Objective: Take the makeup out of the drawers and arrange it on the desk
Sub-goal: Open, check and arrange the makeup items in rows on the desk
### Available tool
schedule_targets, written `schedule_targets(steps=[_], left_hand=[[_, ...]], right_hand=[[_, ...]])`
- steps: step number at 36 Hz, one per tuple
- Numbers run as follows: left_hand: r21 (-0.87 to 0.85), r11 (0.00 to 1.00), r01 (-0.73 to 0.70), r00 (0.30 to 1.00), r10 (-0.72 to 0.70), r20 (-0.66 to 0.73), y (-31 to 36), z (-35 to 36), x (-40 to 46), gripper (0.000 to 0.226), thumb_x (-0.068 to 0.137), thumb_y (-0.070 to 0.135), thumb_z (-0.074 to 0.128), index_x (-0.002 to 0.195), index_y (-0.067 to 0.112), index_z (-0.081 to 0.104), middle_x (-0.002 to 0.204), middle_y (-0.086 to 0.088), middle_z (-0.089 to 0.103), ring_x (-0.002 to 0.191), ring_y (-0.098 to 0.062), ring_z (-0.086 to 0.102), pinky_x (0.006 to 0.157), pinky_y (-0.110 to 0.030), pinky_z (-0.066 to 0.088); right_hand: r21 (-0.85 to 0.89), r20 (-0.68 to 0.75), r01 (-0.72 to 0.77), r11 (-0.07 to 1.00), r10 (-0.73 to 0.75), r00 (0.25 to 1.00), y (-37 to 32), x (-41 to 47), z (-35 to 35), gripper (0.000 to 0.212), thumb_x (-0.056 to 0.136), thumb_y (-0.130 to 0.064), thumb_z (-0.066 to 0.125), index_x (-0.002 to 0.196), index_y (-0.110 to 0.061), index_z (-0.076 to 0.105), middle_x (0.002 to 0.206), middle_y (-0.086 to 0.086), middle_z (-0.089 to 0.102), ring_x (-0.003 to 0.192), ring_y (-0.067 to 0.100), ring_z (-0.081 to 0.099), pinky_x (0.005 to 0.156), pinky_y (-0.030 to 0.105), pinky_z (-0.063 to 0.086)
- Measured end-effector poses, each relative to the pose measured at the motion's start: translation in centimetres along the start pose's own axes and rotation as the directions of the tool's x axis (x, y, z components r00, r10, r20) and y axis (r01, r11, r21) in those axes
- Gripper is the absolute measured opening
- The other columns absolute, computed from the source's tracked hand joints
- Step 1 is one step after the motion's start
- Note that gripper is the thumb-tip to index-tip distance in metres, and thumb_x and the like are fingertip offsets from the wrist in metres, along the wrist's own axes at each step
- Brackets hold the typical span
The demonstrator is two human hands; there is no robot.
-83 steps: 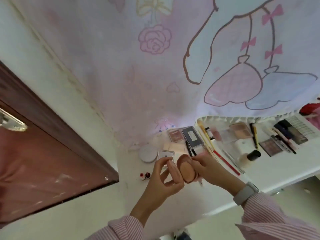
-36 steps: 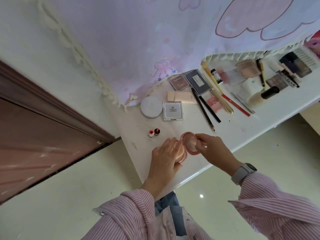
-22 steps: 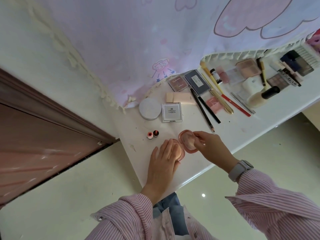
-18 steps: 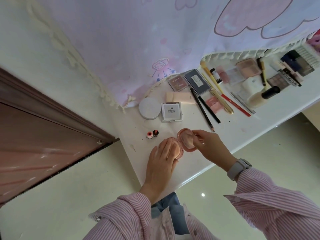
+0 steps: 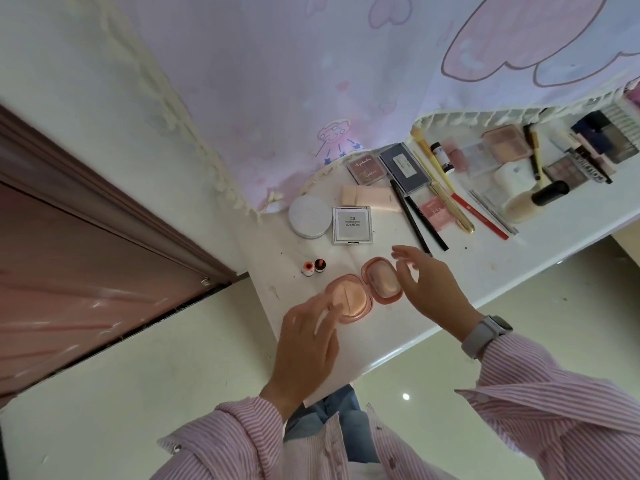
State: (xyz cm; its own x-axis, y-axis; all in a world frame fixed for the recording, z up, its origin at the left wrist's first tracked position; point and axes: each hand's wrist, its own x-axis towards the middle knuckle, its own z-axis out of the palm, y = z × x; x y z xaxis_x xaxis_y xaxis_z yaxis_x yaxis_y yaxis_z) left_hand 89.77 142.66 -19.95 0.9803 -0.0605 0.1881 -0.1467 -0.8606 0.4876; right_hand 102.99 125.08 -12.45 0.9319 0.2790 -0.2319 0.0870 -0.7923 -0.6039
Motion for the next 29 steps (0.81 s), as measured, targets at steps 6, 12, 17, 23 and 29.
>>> schedule_targets(steps=[6,12,17,23,29], left_hand=[[0.134,0.949,0.284,0.951,-0.261,-0.167,-5.2,-2.8,1.9,0.037,0.087,0.015,0.038,0.123,0.01,0.048,0.128,-0.016,0.052,0.119,-0.028,0.044,0.089,-0.043,0.042],[0.311,0.891,0.33,0.911,-0.387,0.142,-8.7,-3.6,5.8,0.051,0.093,0.029,0.032,0.14,0.011,0.038,0.149,-0.011,0.033,0.138,-0.025,0.028,0.101,-0.049,0.037],[0.385,0.879,0.281,0.852,-0.413,0.321,-9.7,-2.8,6.4,0.059,0.098,0.04,0.025,0.149,0.02,0.003,0.158,-0.002,-0.005,0.144,-0.018,-0.005,0.112,-0.048,0.016],[0.356,0.888,0.292,0.84,-0.416,0.348,-9.9,-2.9,6.5,0.059,0.098,0.042,0.025,0.149,0.023,0.001,0.157,0.001,-0.008,0.144,-0.015,-0.008,0.111,-0.051,0.016],[0.302,0.9,0.315,0.815,-0.419,0.4,-10.0,-3.5,6.7,0.061,0.098,0.041,0.029,0.149,0.026,0.0,0.157,0.005,-0.012,0.143,-0.012,-0.012,0.113,-0.052,0.01]], right_hand=[[-0.161,-0.018,0.183,0.97,-0.188,0.982,-2.9,3.7,0.1,0.035,0.091,-0.011,0.052,0.126,-0.007,0.053,0.125,0.008,0.057,0.117,0.022,0.05,0.098,0.027,0.036],[-0.419,0.271,0.356,0.835,-0.259,0.927,-5.8,9.2,2.9,0.053,0.089,-0.021,0.053,0.139,-0.02,0.036,0.143,0.004,0.037,0.131,0.023,0.034,0.105,0.041,0.031],[-0.516,0.428,0.442,0.734,-0.225,0.875,-7.4,12.6,5.0,0.067,0.087,-0.038,0.056,0.143,-0.029,0.022,0.153,0.0,0.017,0.139,0.021,0.018,0.11,0.047,0.018],[-0.562,0.482,0.494,0.663,-0.223,0.847,-8.2,14.0,6.3,0.08,0.081,-0.048,0.06,0.145,-0.031,0.013,0.152,0.001,0.02,0.137,0.024,0.023,0.107,0.048,0.02],[-0.426,0.263,0.35,0.834,-0.255,0.93,-8.0,13.6,6.0,0.082,0.074,-0.041,0.066,0.142,-0.021,0.023,0.136,0.009,0.04,0.124,0.029,0.036,0.102,0.042,0.03]])
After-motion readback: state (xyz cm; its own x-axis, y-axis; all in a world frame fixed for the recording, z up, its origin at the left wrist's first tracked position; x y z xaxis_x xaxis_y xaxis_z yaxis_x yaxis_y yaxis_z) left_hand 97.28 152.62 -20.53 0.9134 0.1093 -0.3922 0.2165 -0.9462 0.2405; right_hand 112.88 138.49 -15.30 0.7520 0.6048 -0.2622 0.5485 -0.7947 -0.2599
